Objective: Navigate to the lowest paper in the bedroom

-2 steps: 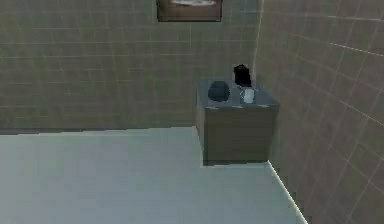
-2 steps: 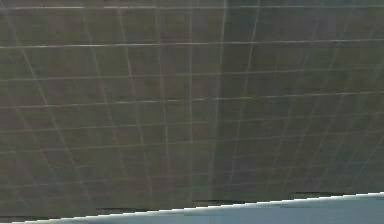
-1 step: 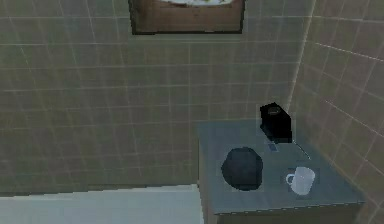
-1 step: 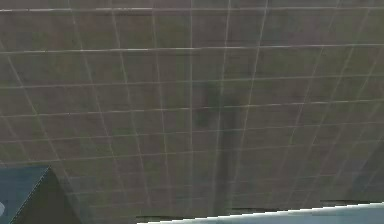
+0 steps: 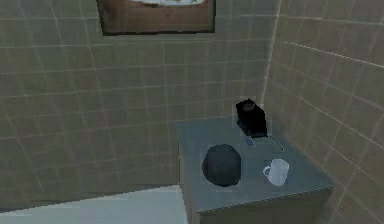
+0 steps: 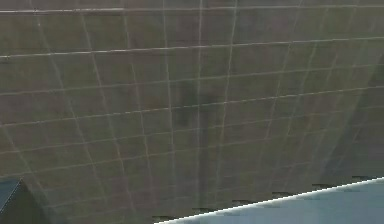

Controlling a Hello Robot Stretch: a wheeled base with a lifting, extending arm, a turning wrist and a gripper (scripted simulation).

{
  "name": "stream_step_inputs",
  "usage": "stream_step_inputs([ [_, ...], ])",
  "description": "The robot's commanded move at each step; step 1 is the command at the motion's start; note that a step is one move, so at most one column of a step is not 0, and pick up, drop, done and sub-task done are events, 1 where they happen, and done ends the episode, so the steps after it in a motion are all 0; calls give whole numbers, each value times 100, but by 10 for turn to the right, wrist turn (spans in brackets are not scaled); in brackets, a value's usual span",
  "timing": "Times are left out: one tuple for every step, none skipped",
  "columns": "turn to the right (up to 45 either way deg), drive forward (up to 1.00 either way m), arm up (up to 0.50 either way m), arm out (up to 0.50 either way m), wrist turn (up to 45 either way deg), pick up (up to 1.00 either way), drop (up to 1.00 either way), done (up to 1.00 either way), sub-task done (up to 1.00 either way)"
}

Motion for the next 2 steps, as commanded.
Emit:
stream_step_inputs([
  [0, 5, 0, 0, 0, 0, 0, 0, 0],
  [180, 0, 0, 0, 0, 0, 0, 0, 0],
])
